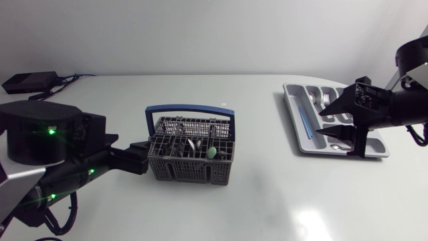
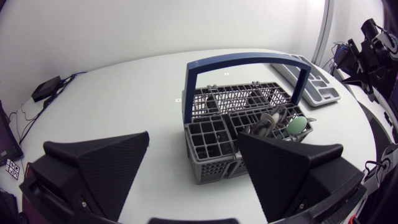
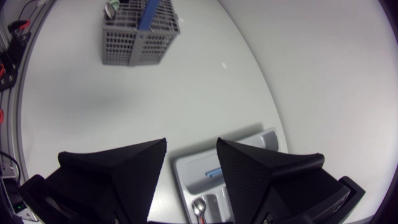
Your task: Unload the cutlery basket into the drawer organizer.
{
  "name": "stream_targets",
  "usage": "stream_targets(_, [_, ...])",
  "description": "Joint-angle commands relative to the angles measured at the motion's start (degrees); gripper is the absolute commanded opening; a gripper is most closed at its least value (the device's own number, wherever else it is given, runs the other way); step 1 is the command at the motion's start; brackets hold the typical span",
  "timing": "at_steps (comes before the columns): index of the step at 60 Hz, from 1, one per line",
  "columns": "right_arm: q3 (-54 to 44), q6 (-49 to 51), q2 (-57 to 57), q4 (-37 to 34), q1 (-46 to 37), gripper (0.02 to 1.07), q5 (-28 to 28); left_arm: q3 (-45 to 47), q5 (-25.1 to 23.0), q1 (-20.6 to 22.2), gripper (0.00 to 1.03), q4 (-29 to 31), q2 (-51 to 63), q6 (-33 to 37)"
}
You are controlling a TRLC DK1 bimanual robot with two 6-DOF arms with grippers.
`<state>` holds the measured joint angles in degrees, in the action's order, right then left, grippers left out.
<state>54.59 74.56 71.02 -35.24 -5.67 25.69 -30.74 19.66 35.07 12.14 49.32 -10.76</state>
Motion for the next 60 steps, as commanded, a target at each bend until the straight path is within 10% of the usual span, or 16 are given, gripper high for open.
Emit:
stream_targets(1, [-1.4,-7.9,-2.7,-2.6,6.0,0.63,0.1,-2.2,0.5,0.8,0.99,-0.3,1.7,-1.3])
stream_targets(19, [-4.6,-26.7,-7.2,-0.4,30.3,0.63,-6.5,-4.9,0.5,4.0,0.99,-0.5,6.9,-0.9])
stream_targets(60, [-10.2,-35.0,-7.7,4.6,40.1,0.63,-9.4,-19.4,-0.9,5.8,0.99,15.3,20.6,9.7])
